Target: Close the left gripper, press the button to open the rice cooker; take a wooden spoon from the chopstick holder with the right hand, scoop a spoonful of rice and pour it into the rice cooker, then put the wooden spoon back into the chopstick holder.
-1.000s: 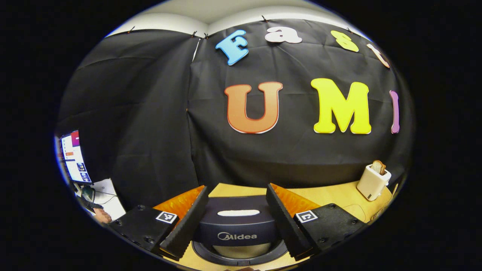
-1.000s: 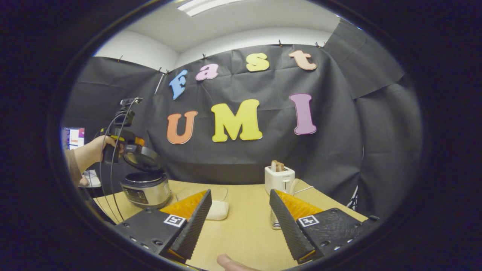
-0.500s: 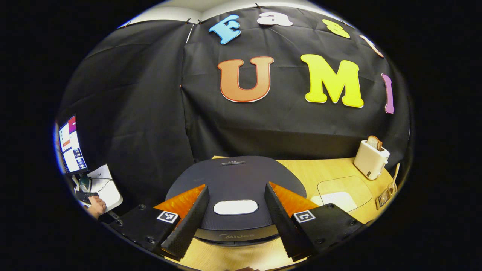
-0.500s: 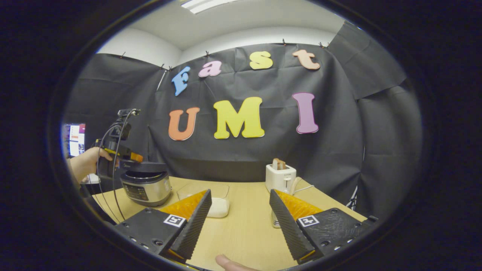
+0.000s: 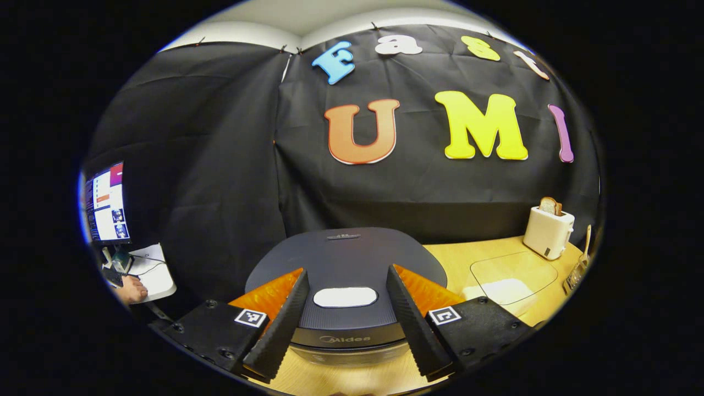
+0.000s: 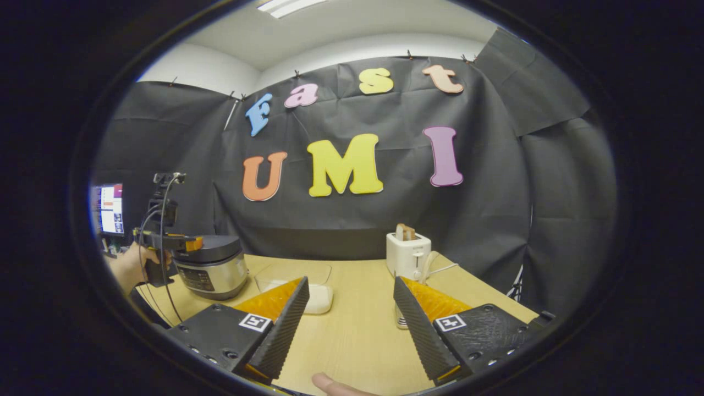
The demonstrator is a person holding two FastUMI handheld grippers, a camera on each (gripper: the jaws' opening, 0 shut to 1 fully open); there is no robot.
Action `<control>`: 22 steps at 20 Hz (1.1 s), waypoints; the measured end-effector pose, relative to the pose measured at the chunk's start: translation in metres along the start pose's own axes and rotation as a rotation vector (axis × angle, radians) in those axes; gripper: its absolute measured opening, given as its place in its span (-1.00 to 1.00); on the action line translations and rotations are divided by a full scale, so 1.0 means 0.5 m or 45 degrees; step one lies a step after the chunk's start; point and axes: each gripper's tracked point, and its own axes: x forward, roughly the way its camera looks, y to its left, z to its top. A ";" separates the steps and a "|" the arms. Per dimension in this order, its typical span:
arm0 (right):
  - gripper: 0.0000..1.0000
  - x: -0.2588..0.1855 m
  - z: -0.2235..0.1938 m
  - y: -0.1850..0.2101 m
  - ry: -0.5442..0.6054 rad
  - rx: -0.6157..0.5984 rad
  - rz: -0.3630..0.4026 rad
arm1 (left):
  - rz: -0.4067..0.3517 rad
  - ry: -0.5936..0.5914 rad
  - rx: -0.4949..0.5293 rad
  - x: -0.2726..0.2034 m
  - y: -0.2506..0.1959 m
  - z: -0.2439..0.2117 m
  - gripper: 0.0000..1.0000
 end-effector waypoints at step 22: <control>0.84 -0.028 0.036 -0.025 0.016 0.042 -0.061 | -0.028 -0.216 -0.007 -0.257 -0.088 0.130 0.99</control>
